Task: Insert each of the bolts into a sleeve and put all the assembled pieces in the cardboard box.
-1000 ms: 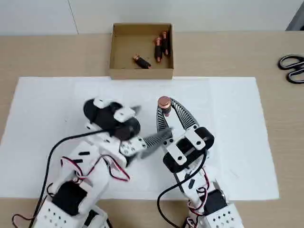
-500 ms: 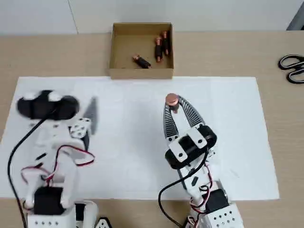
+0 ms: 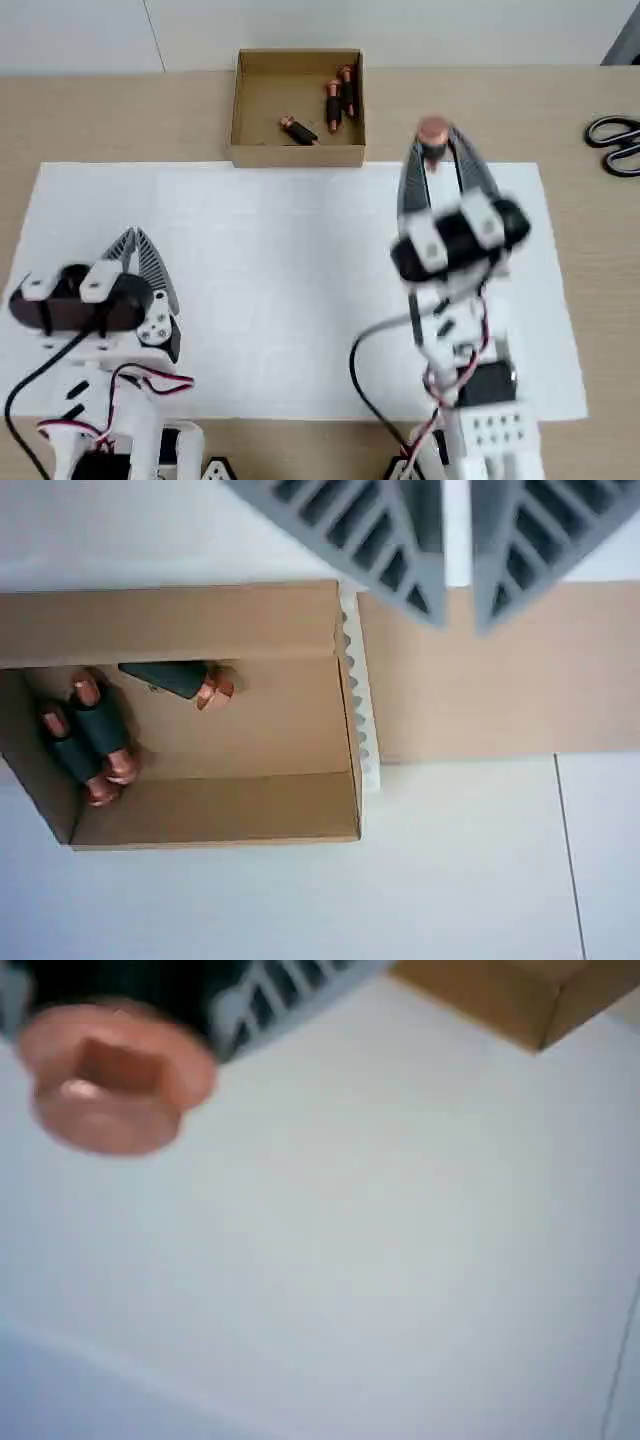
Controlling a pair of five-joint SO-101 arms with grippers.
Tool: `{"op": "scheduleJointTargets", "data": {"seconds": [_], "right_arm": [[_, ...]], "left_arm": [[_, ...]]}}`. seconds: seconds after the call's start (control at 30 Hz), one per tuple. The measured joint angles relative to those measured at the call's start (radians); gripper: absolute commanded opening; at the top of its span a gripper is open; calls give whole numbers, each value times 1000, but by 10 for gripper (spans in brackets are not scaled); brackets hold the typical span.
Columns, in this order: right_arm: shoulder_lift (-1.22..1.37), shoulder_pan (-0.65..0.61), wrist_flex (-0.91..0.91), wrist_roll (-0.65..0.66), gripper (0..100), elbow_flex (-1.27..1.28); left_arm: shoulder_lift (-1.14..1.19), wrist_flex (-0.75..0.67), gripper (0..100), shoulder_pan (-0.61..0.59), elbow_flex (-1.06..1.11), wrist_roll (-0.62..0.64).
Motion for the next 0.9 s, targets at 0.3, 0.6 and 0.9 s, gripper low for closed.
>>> {"op": "scheduleJointTargets", "data": {"seconds": [0.3, 0.6, 0.9], "right_arm": [[733, -35, 163, 0, 4, -480], [1292, -72, 86, 0, 4, -930], [1749, -72, 11, 0, 4, -1399]], "left_arm": [[-12, 2, 6, 0, 9, 0], [-12, 2, 6, 0, 9, 0], [-12, 2, 6, 0, 9, 0]]}}
